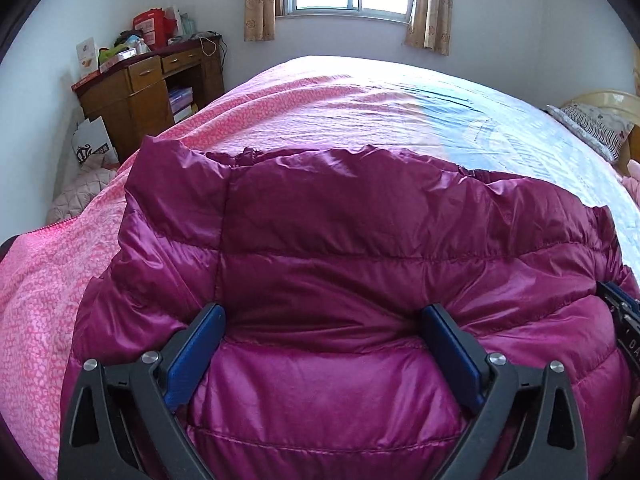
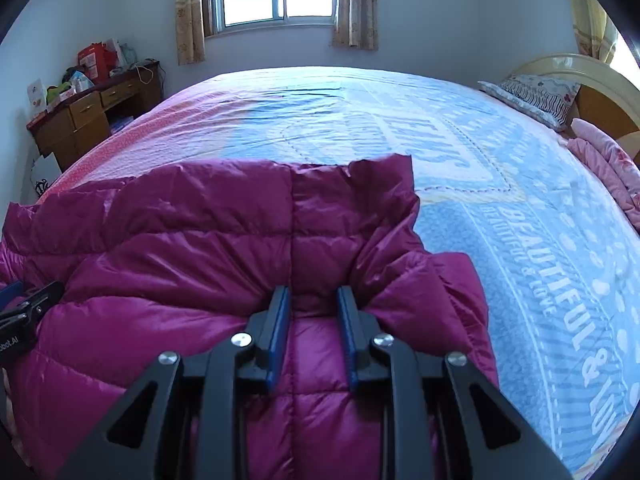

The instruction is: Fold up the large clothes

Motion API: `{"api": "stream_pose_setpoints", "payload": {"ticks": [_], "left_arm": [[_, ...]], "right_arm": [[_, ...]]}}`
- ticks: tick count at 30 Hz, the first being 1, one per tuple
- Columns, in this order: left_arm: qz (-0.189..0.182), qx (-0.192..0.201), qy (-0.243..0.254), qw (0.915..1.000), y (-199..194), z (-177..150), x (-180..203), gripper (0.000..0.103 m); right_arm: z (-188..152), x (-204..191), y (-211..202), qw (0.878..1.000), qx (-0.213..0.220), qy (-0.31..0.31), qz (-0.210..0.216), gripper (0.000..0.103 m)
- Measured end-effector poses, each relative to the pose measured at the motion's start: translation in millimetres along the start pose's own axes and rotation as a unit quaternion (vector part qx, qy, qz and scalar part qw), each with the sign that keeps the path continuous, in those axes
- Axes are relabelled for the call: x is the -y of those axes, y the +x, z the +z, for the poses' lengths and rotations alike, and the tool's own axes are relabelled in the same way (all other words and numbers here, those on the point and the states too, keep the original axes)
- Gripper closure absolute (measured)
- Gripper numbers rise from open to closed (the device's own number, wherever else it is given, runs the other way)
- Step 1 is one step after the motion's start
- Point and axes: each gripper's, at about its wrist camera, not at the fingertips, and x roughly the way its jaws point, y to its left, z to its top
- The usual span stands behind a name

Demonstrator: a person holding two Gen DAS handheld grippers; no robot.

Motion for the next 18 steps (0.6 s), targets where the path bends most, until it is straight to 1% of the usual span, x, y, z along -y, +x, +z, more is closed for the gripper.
{"api": "stream_pose_setpoints", "payload": {"ticks": [2, 3, 5, 6, 9, 11, 13, 15, 18], "left_arm": [[0.000, 0.002, -0.001, 1.0000, -1, -1, 0, 0.004], [-0.001, 0.003, -0.002, 1.0000, -2, -2, 0, 0.004], [0.001, 0.004, -0.002, 1.0000, -3, -3, 1, 0.004], [0.002, 0.003, -0.001, 1.0000, -4, -4, 1, 0.004], [0.001, -0.001, -0.001, 1.0000, -8, -5, 0, 0.004], [0.001, -0.010, 0.008, 0.9999, -18, -4, -3, 0.004], [0.035, 0.005, 0.023, 0.9991, -38, -4, -8, 0.004], [0.054, 0.022, 0.027, 0.9979, -58, -6, -16, 0.004], [0.065, 0.025, 0.003, 0.9975, -76, -13, -37, 0.004]], "right_arm": [[-1, 2, -9, 1.000, 0.005, 0.003, -0.008, 0.078], [-6, 0, -27, 1.000, 0.027, 0.010, -0.003, 0.080], [-13, -14, -61, 0.998, 0.061, 0.008, 0.026, 0.081], [-15, -27, -76, 0.996, 0.069, -0.004, 0.047, 0.081], [-25, -57, -90, 0.992, 0.057, -0.020, 0.112, 0.081], [-34, -75, -87, 0.989, 0.041, -0.024, 0.140, 0.081], [-46, -88, -76, 0.988, 0.023, -0.032, 0.148, 0.081], [-56, -95, -64, 0.988, 0.015, -0.044, 0.144, 0.081], [-66, -103, -55, 0.990, 0.033, -0.078, 0.112, 0.084]]}}
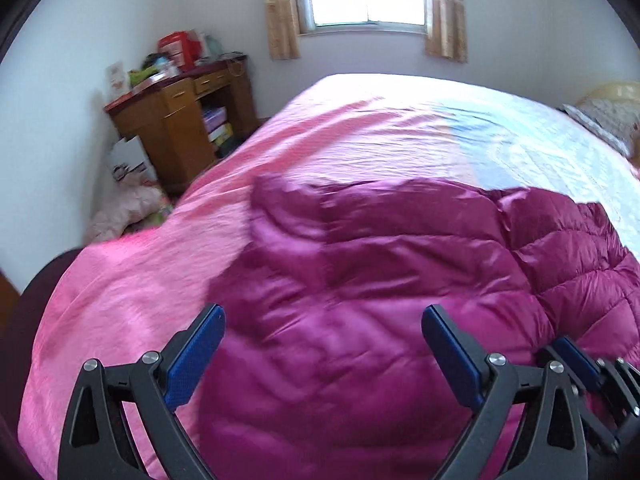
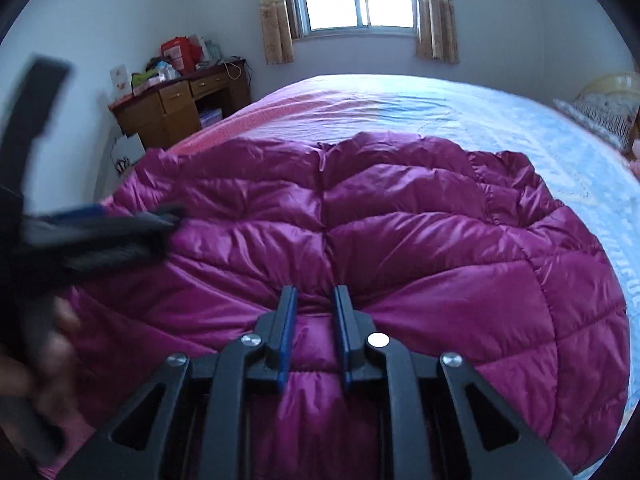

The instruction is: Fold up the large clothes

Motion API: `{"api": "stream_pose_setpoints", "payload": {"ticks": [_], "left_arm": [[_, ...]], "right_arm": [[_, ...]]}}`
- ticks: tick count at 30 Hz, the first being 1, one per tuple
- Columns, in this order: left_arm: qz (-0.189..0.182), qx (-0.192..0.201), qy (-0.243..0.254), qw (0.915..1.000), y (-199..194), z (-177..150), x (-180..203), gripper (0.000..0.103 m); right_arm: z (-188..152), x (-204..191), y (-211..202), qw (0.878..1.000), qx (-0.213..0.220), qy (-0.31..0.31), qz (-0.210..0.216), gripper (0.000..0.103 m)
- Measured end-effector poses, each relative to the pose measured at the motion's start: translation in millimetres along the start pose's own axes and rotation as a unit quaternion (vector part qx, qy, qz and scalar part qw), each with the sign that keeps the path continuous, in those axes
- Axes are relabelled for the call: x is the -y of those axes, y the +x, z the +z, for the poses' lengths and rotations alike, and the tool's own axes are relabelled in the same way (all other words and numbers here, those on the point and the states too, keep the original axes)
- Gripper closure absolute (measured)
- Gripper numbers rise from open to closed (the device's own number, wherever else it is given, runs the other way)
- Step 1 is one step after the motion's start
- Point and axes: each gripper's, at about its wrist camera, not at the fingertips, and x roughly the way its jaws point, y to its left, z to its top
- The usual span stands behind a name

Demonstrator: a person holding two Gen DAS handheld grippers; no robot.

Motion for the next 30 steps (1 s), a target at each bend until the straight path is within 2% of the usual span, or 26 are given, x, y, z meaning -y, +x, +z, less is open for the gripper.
{"api": "stream_pose_setpoints", "payload": {"ticks": [5, 8, 15, 17, 19, 21, 24, 25, 26, 28, 30], "left_arm": [[0.036, -0.024, -0.060, 0.9972, -1, -27, -37, 0.004], [0.014, -0.038, -0.092, 0.9950, 2, -42, -50, 0.004], [0.006, -0.042, -0.107, 0.9934, -7, -48, -49, 0.004], [-0.023, -0.031, -0.121, 0.9918, -17, -53, -51, 0.004], [-0.072, -0.014, -0.148, 0.9862, -28, -60, -56, 0.004], [-0.105, -0.003, -0.183, 0.9775, -35, -71, -64, 0.004], [-0.131, -0.001, -0.266, 0.9550, -41, -97, -73, 0.004], [-0.147, 0.001, -0.298, 0.9433, -42, -109, -75, 0.004], [-0.155, -0.001, -0.313, 0.9371, -41, -117, -72, 0.004], [-0.159, -0.012, -0.323, 0.9328, -35, -124, -64, 0.004], [-0.149, -0.003, -0.309, 0.9393, -36, -119, -59, 0.004]], "right_arm": [[-5, -6, -1, 1.000, 0.009, -0.012, -0.014, 0.084], [-7, -6, -2, 1.000, 0.013, -0.012, -0.013, 0.084], [-10, -7, -3, 1.000, 0.017, -0.012, -0.012, 0.084], [-10, -7, -3, 1.000, 0.017, -0.012, -0.012, 0.084], [-10, -7, -3, 1.000, 0.017, -0.013, -0.013, 0.084], [-11, -7, -3, 1.000, 0.018, -0.012, -0.012, 0.084], [-9, -6, -4, 1.000, 0.018, -0.010, -0.009, 0.083], [-8, -6, -5, 1.000, 0.019, -0.010, -0.008, 0.083], [-8, -7, -6, 1.000, 0.019, -0.009, -0.008, 0.083], [-8, -7, -7, 1.000, 0.020, -0.008, -0.006, 0.083], [-8, -5, -8, 1.000, 0.021, -0.008, -0.005, 0.083]]}}
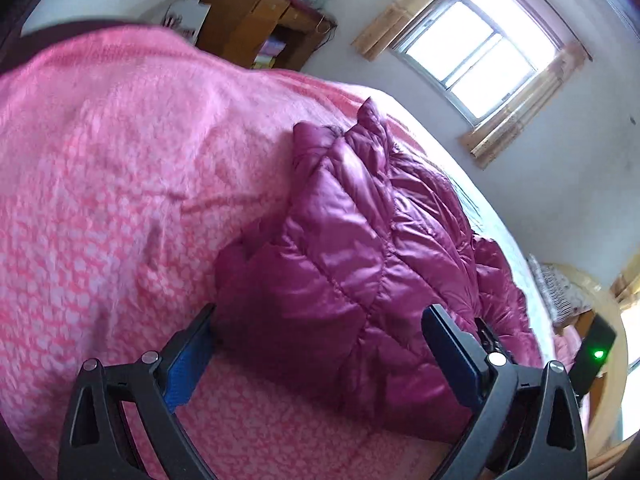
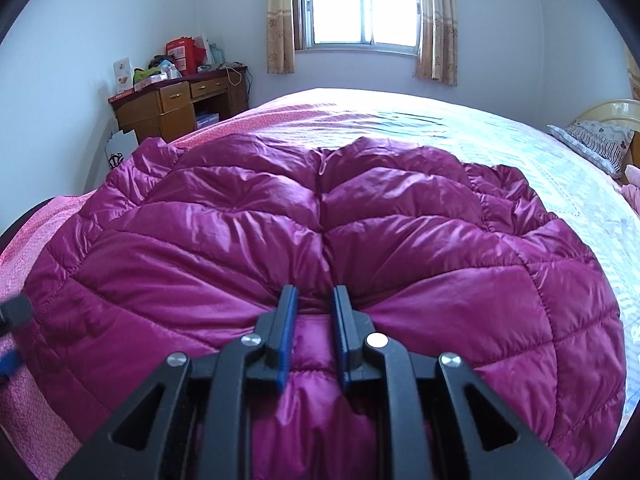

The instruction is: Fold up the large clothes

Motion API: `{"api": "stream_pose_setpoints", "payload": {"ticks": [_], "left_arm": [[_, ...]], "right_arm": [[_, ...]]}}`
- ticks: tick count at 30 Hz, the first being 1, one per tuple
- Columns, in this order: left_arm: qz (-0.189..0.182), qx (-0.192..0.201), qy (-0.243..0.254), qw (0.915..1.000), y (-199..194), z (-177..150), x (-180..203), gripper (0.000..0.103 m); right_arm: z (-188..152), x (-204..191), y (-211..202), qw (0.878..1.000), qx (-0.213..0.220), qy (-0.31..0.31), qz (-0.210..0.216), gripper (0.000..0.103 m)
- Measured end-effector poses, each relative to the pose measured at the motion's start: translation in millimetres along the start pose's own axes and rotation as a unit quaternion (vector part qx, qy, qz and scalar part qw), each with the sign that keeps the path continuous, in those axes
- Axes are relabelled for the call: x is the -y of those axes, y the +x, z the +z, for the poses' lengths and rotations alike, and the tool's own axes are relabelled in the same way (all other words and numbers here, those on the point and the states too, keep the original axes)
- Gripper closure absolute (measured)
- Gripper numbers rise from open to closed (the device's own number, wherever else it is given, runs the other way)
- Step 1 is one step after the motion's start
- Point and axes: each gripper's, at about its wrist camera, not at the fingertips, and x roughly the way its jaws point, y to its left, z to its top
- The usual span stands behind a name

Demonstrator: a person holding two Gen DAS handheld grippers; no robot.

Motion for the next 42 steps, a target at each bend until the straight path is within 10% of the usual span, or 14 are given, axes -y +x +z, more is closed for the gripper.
{"api": "stream_pose_setpoints", "payload": {"ticks": [14, 21, 26, 34, 42], "left_arm": [[0.017, 0.031, 0.013, 0.9993, 18, 11, 18, 0.005], [-0.008, 0.033, 0.045, 0.9984, 19, 21, 35, 0.064], [-0.024, 0.067, 0.147, 0.9866, -3, 24, 79, 0.080], [-0.095, 0.102, 0.363, 0.9213, -31, -4, 184, 0.082], [-0.168, 0.056, 0.511, 0.8409, -18, -82, 253, 0.082]], "right_arm": [[12, -12, -20, 0.996, -0.005, 0.046, 0.077, 0.081], [3, -12, -1, 0.992, -0.032, 0.068, 0.104, 0.081], [3, 3, 2, 0.980, -0.049, 0.122, 0.148, 0.082], [11, 48, -6, 0.940, -0.068, 0.227, 0.246, 0.085], [-7, 160, -83, 0.957, 0.028, 0.267, 0.110, 0.077]]}}
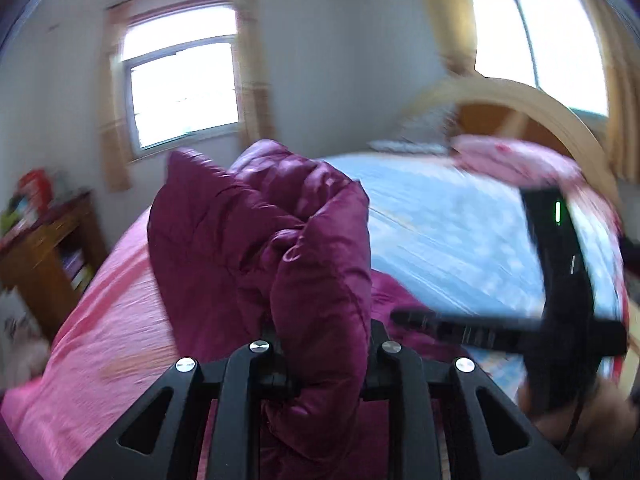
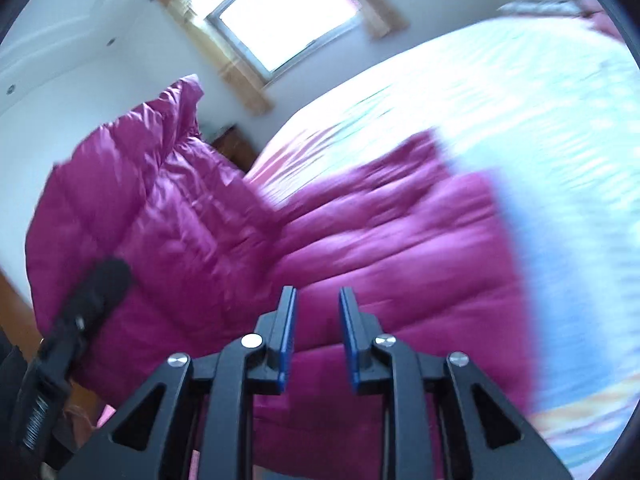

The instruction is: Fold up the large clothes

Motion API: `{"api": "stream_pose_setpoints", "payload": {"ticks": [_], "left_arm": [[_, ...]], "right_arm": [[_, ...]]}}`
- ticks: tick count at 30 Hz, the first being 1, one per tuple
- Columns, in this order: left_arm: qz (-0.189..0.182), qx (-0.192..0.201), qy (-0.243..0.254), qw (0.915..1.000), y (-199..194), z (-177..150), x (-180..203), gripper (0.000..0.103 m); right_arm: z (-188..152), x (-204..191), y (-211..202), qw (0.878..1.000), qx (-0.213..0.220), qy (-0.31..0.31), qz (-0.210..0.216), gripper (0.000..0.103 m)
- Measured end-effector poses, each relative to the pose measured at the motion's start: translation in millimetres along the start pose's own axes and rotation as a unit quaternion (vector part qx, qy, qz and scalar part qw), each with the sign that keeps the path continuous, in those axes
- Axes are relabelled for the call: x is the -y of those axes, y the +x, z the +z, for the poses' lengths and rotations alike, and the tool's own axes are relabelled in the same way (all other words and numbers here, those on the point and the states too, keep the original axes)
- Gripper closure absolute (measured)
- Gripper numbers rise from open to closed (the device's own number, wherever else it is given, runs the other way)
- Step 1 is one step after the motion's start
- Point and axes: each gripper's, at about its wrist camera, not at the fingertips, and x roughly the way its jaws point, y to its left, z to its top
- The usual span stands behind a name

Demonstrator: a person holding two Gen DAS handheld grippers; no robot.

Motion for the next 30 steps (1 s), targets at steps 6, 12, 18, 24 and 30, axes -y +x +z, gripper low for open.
{"api": "stream_pose_setpoints", "payload": {"ticks": [6, 12, 18, 24, 30], "left_arm": [[-0.048, -0.064, 0.092, 0.9925, 57, -30, 66, 0.082], [-0.077, -0.072, 0.091, 0.9902, 65, -47, 67, 0.082], [-0.084, -0.073, 0.099, 0.9889, 60, -51, 61, 0.082], [-0.097, -0.101, 0.077, 0.9871, 51, -40, 49, 0.074], [-0.154, -0.073, -0.028, 0.9849, -8, -17, -19, 0.036]], "right_arm": [[7, 53, -48, 0.997, 0.047, 0.041, -0.053, 0.067], [23, 72, -67, 0.994, 0.069, 0.085, 0.025, 0.002], [61, 52, -17, 0.999, -0.022, 0.000, 0.023, 0.000], [69, 21, 39, 0.989, -0.098, -0.104, -0.021, 0.085], [56, 60, 36, 0.996, -0.092, 0.001, -0.005, 0.086]]}}
